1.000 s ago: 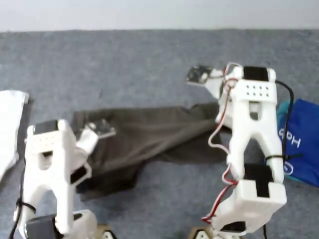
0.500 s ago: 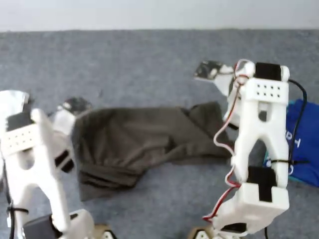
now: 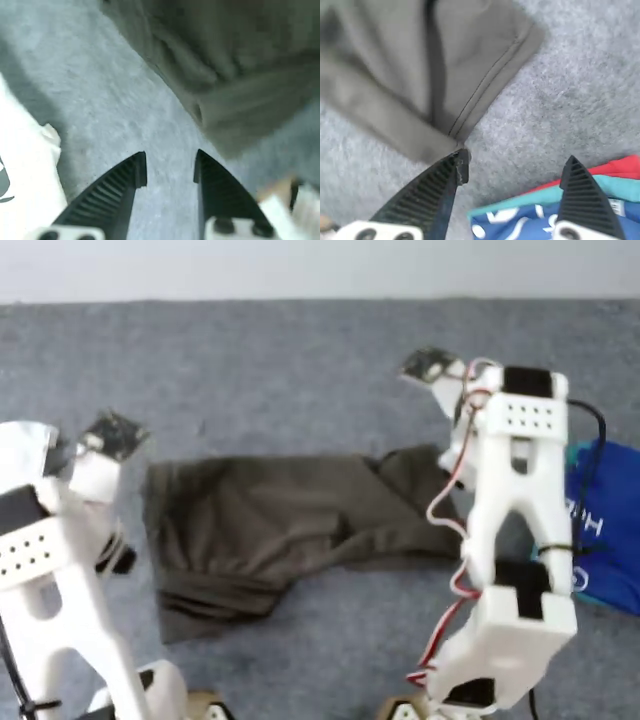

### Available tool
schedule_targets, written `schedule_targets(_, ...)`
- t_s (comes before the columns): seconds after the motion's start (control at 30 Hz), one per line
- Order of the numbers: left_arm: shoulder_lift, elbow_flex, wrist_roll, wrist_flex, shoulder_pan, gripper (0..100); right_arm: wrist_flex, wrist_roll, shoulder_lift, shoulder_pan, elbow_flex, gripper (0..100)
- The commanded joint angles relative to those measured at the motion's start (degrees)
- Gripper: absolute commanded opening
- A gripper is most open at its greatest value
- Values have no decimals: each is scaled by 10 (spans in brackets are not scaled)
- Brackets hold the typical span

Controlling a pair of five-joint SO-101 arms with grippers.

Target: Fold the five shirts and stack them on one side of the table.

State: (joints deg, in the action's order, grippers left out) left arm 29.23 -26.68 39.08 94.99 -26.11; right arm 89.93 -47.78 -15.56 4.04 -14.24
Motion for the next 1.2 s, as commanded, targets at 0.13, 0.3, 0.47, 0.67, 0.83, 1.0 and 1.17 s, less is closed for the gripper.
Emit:
schedule_targets(0.13, 4, -3, -205, -169, 133, 37, -118, 149, -49, -67, -25, 1)
schedule_targets(0.3, -96, 3, -239, -237, 178, 15, -161, 193, -70, -95, -25, 9)
schedule_targets(0.47, -218, 54, -244, -239, 193, 15, -180, 197, -100, -106, -25, 10)
schedule_targets(0.67, -375, 116, -243, -239, 178, 15, -217, 196, -153, -79, -25, 10)
schedule_targets(0.83, -468, 178, -243, -236, 126, 15, -228, 195, -197, -27, -25, 10)
schedule_targets(1.0, -472, 192, -241, -231, 108, 14, -230, 196, -222, 15, -54, 10)
schedule_targets(1.17, -419, 191, -240, -203, 111, 14, -198, 196, -215, 29, -106, 10)
